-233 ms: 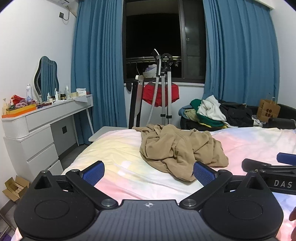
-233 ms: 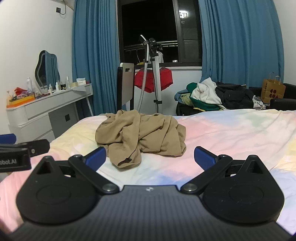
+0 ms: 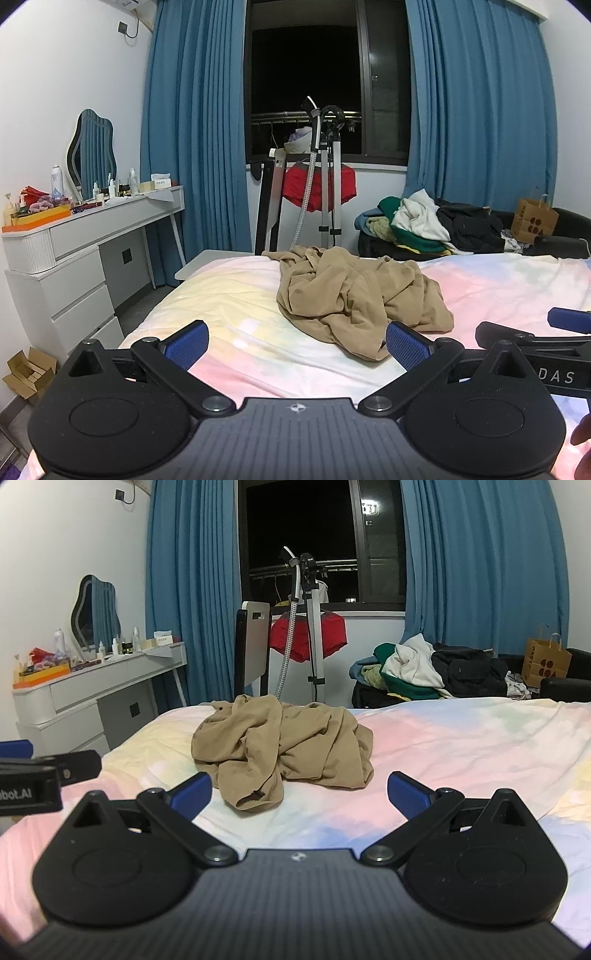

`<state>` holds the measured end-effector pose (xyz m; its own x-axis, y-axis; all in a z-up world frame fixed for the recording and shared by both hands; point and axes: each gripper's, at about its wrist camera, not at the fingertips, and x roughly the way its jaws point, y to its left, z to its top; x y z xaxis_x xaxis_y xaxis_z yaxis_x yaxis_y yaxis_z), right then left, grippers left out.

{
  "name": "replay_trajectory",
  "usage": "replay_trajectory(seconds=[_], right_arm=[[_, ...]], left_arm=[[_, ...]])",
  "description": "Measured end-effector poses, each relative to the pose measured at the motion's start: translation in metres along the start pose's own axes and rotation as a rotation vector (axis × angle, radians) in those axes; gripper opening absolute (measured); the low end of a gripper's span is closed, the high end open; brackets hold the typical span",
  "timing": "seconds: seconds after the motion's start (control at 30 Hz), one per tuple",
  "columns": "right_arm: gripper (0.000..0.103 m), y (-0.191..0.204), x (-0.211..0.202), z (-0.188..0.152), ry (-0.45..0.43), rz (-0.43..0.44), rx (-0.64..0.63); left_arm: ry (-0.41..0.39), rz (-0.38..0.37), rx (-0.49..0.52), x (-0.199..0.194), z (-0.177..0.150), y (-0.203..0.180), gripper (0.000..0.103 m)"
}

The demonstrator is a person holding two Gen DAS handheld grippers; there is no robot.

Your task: Fold clothes

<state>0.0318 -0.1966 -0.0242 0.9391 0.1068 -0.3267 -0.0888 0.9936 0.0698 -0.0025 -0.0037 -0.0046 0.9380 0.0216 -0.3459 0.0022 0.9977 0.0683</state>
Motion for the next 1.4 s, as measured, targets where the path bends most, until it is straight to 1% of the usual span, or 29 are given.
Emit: replay_trajectory(seconds=[0.2,0.33,0.67,0.93,1.03,1.1,1.17,1.23,1.33,1.4], right_arm=[[0.103,-0.003,-0.006,0.001,-0.006,-0.006,0.016],[0.103,-0.006,-0.001,0.002,0.004,-0.008,0.032],[0.103,-0.011,-0.004,0.005,0.001,-0.020,0.057],[0.103,-0.011,-0.008,0.007,0.000,-0.026,0.064],[0.103,-0.012,-0.009,0.008,0.002,-0.027,0.070],[0.103,-0.015,-0.013,0.010,0.001,-0.026,0.086],[0.103,-0.020,-0.017,0.014,-0.003,-0.029,0.109],[0.103,-0.025,-0.022,0.017,-0.008,-0.035,0.133],[0.103,-0.037,-0.026,0.020,-0.006,-0.047,0.164],[0.103,-0.046,-0.024,0.020,0.005,-0.051,0.183]], left_arm=[[0.018,-0.013,-0.018,0.002,0.003,0.005,0.103],[0.025,-0.013,-0.014,0.004,0.002,0.006,0.103],[0.024,-0.014,-0.009,0.006,-0.001,0.005,0.103],[0.038,-0.019,-0.001,0.009,-0.004,0.004,0.103],[0.045,-0.026,0.005,0.013,-0.006,0.004,0.103],[0.052,-0.048,0.003,0.015,-0.009,0.004,0.103],[0.067,-0.075,0.005,0.024,-0.012,0.002,0.103],[0.092,-0.084,0.023,0.041,-0.017,-0.006,0.102],[0.137,-0.101,0.055,0.074,-0.020,-0.025,0.100],[0.150,-0.132,0.069,0.098,-0.019,-0.039,0.099]])
